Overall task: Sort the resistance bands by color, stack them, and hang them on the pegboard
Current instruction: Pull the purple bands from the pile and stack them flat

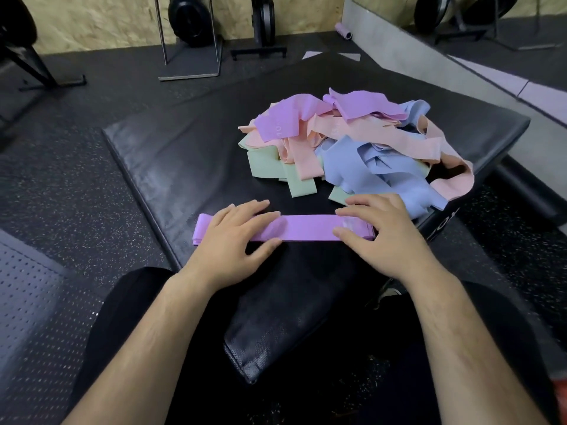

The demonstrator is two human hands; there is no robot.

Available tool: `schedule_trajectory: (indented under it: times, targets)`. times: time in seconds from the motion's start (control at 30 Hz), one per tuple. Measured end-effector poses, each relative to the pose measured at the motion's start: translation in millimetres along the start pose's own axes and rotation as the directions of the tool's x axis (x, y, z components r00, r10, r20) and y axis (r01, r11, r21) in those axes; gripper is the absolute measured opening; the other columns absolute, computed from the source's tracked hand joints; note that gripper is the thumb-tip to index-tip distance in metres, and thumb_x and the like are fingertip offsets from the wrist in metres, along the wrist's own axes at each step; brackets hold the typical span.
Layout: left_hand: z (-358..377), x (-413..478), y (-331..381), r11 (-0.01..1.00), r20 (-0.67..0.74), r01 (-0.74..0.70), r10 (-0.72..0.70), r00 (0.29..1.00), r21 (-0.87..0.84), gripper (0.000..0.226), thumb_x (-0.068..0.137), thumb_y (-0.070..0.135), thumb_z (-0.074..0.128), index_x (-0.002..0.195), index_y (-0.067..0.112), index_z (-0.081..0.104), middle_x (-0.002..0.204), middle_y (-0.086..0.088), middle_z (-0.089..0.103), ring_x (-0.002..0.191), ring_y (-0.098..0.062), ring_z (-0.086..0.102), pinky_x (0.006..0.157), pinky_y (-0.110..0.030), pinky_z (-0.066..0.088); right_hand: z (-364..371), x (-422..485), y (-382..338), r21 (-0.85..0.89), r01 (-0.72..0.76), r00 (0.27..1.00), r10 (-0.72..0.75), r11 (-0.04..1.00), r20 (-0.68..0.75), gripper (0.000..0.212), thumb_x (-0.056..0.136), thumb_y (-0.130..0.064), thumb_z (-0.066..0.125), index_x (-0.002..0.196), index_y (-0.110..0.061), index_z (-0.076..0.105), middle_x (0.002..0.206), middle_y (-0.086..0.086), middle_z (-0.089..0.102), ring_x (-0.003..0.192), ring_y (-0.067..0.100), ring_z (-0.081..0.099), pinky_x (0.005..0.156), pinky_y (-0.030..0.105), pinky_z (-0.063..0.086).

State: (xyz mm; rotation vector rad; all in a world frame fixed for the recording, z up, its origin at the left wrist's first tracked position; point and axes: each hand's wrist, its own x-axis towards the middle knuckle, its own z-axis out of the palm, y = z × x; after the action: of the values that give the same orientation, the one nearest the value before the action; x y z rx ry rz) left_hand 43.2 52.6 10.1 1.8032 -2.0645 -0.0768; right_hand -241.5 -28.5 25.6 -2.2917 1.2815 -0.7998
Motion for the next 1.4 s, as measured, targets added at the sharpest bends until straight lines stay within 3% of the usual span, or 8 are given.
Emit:
schedule_trajectory:
  times: [0.2,0.47,0.6,0.7,0.87,1.07,1.23,1.4]
  targets:
    - [-16,57,19,0.985,-0.026,-0.118,0.122,0.992,0.128,0.053,0.095,0.059,0.042,0.141,0.035,0.055,0.151,0.011,0.048,0.138,-0.013,0.045,0.115,-0.027,0.02,3,17,-7,0.001,0.09,0.961,-0.087,0.996,-0.261,0.021,0.091,-0.027,0.072,0.112,-0.024,0.074,0.107,-0.018,0.065,0.113,0.01,0.049,0.096,0.023,0.044]
    - [-31,180,51,0.98,-0.085,-0.168,0.178,0.98,0.11,0.049,0.096,0.051,0.046,0.142,0.036,0.052,0.15,0.01,0.047,0.138,-0.017,0.044,0.107,-0.034,0.034,-22,113,-1,-0.097,0.066,0.866,-0.105,0.993,-0.488,0.033,0.096,-0.036,0.05,0.121,-0.022,0.068,0.116,-0.008,0.068,0.11,0.019,0.058,0.095,0.035,0.048]
    - [-34,245,62,0.99,-0.002,-0.094,0.095,0.995,0.106,0.048,0.1,0.036,0.051,0.148,0.033,0.046,0.157,0.004,0.038,0.141,-0.02,0.039,0.109,-0.034,0.032,-41,199,13,-0.273,-0.073,0.986,0.028,0.959,-0.163,0.041,0.092,-0.042,0.047,0.126,-0.026,0.063,0.123,-0.003,0.062,0.117,0.026,0.052,0.099,0.04,0.041]
    - [-31,271,62,0.99,0.092,-0.065,0.053,0.994,0.125,0.049,0.099,0.027,0.049,0.148,0.032,0.045,0.156,0.004,0.037,0.138,-0.023,0.042,0.105,-0.033,0.034,-46,236,28,-0.441,0.007,0.991,0.052,0.897,0.122,0.025,0.083,-0.047,0.052,0.097,-0.03,0.065,0.103,-0.004,0.06,0.106,0.024,0.056,0.089,0.041,0.045]
    - [-31,279,61,0.995,0.072,-0.05,0.043,0.996,0.089,0.049,0.096,0.02,0.049,0.145,0.025,0.049,0.148,0.003,0.047,0.134,-0.021,0.045,0.1,-0.032,0.033,-50,235,36,-0.255,-0.024,1.0,0.02,0.967,-0.02,0.038,0.094,-0.019,0.05,0.059,-0.026,0.036,0.072,-0.008,0.041,0.083,0.024,0.043,0.066,0.031,0.026]
    - [-53,272,72,0.984,-0.074,-0.149,0.142,0.987,-0.094,0.041,0.095,0.019,0.059,0.136,0.024,0.057,0.136,0.006,0.058,0.124,-0.018,0.052,0.102,-0.039,0.042,-66,224,19,-0.157,0.116,0.985,-0.134,0.981,-0.105,0.018,0.095,-0.015,0.049,0.082,-0.026,0.054,0.079,-0.01,0.051,0.081,0.022,0.051,0.071,0.035,0.037]
    - [-105,274,97,0.951,-0.297,-0.222,0.152,0.943,-0.216,0.018,0.094,0.006,0.057,0.106,0.014,0.068,0.088,0.012,0.056,0.09,-0.016,0.054,0.074,-0.025,0.038,-117,220,-29,-0.037,0.172,0.961,-0.176,0.984,-0.213,0.018,0.099,-0.017,0.052,0.097,-0.021,0.069,0.082,-0.004,0.066,0.075,0.014,0.057,0.066,0.031,0.042]
    - [-177,264,119,0.913,-0.464,-0.248,0.075,0.882,-0.323,0.014,0.094,0.006,0.058,0.092,0.017,0.066,0.08,0.012,0.055,0.072,-0.006,0.049,0.062,-0.012,0.035,-159,220,-93,0.184,0.212,0.946,-0.154,0.96,-0.284,0.009,0.099,-0.022,0.06,0.1,-0.023,0.069,0.091,-0.009,0.07,0.084,0.005,0.064,0.077,0.024,0.05]
